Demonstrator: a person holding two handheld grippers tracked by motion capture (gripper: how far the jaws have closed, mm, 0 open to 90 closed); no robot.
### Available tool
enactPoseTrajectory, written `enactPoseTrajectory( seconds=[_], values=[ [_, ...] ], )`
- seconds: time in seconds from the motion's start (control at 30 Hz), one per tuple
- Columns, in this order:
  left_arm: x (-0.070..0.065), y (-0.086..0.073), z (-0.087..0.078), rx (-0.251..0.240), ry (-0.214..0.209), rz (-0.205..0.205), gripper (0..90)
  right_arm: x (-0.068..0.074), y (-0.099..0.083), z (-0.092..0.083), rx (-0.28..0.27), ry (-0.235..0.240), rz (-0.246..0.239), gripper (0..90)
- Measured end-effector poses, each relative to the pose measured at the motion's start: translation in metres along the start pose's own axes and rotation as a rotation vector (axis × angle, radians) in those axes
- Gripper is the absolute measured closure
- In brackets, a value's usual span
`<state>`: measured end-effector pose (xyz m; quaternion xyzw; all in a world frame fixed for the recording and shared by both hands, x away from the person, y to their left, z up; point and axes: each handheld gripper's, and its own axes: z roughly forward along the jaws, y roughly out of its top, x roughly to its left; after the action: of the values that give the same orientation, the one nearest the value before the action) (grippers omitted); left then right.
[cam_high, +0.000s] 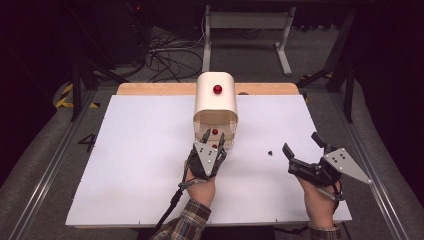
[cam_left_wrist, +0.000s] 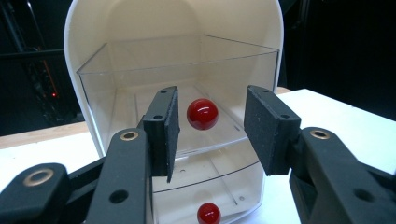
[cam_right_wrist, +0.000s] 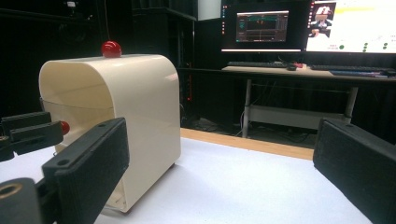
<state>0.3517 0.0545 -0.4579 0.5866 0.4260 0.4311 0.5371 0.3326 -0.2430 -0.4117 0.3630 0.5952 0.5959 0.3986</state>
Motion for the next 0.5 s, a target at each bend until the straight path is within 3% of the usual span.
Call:
enactPoseTrajectory(
  seconds=[0.2, 0.5],
  values=[
    [0.0002, -0.0007, 0.0019, 0.008, 0.015, -0.014, 58.2, 0.0001, -0.0004, 0.0003, 0.002, 0.000, 0.002, 4.3],
    [-0.0022, -0.0016, 0.0032, -0.005, 0.054, 0.002, 60.1, -0.0005, -0.0007, 0.0004, 0.002, -0.002, 0.006, 4.5]
  ],
)
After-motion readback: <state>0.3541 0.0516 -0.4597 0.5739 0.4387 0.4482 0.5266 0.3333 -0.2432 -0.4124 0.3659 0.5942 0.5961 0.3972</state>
